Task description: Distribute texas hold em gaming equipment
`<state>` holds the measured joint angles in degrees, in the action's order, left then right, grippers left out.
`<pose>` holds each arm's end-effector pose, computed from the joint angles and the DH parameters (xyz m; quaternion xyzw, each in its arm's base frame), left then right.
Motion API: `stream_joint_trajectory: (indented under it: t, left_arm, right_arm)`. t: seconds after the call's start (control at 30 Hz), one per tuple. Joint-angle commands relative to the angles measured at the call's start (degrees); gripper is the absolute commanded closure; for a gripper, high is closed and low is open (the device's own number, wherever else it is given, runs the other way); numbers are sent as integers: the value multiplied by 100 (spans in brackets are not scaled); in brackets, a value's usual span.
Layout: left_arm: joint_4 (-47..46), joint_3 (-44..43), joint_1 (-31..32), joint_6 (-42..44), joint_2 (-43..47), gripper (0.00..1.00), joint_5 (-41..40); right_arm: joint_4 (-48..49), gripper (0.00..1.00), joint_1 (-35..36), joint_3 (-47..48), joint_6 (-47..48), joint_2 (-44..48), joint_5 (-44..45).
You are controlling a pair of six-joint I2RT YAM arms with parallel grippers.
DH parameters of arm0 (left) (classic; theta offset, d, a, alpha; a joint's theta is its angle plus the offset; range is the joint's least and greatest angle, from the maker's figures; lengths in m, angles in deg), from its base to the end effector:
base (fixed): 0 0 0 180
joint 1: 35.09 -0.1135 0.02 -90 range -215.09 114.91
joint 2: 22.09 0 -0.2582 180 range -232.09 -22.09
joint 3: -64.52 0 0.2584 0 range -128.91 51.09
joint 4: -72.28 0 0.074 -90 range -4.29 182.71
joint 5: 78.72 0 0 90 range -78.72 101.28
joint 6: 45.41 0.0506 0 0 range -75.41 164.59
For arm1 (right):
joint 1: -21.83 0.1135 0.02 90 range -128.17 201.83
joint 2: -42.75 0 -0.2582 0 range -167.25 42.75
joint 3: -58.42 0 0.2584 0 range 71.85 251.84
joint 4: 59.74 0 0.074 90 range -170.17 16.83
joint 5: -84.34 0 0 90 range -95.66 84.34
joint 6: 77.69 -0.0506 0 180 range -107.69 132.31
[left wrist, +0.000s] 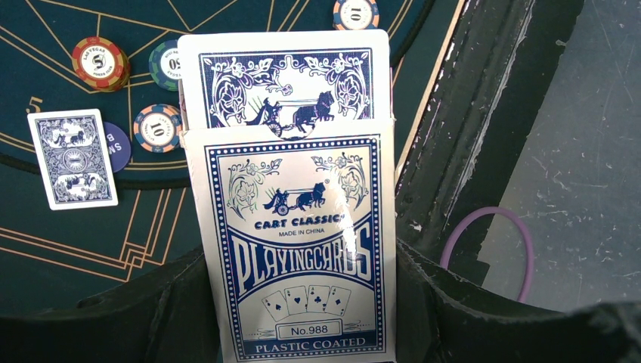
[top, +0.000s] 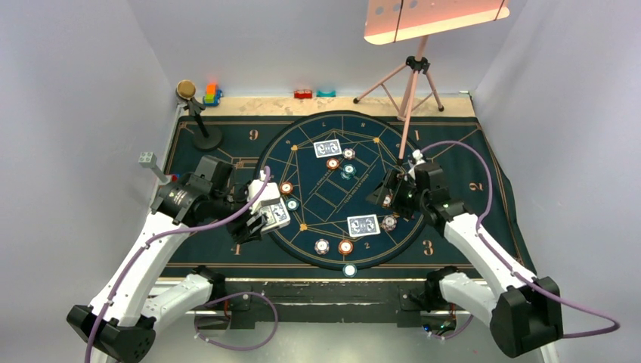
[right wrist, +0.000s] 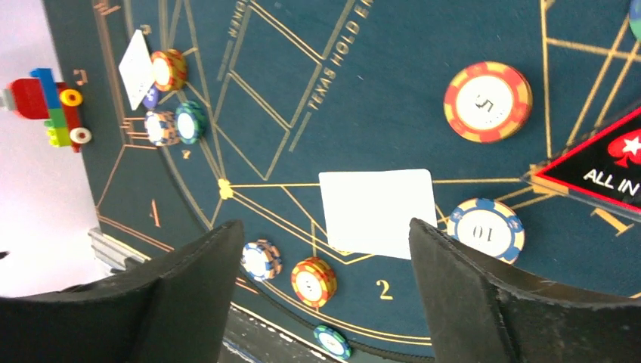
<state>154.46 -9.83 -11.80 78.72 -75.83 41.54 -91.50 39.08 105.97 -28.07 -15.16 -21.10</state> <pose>0.1416 -0.0887 0.3091 0.5057 0.7899 -0.2295 0.2599 0.2138 0.0805 0.2034 0.1282 0.8982 0.3014 0.2931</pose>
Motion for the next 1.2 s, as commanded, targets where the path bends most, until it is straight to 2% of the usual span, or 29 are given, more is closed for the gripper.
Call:
stream_joint_trajectory:
  t: [0.0,0.2,0.37,0.53,0.87,1.0,1.17]
  left_arm:
    - [-83,-235,0,51,41,100,210]
    - [-212,-155,0,-9,-39,100,223]
    - [-280,-120,0,-51,-82,100,246]
    - [-279,-155,0,-64,-85,100,252]
    - [-240,-144,0,-57,-43,100,226]
    - [-228,-148,0,-39,-43,100,220]
    - [-228,-155,0,-38,-45,100,221]
  right_arm:
    - [-161,13,234,662,163,209,-42]
    - [400,9,1598,1587,-169,-374,-761]
    - [1429,6,2363,1934,-685,-904,-1297]
    - [2010,5,2855,2361,-866,-1696,-1460]
    - [2953,2,3225,2821,-1294,-2859,-1940]
    - [3177,12,3249,2700,-1431,-3089,-2136]
    - [3075,34,3236,2600,-1445,-3086,-2202]
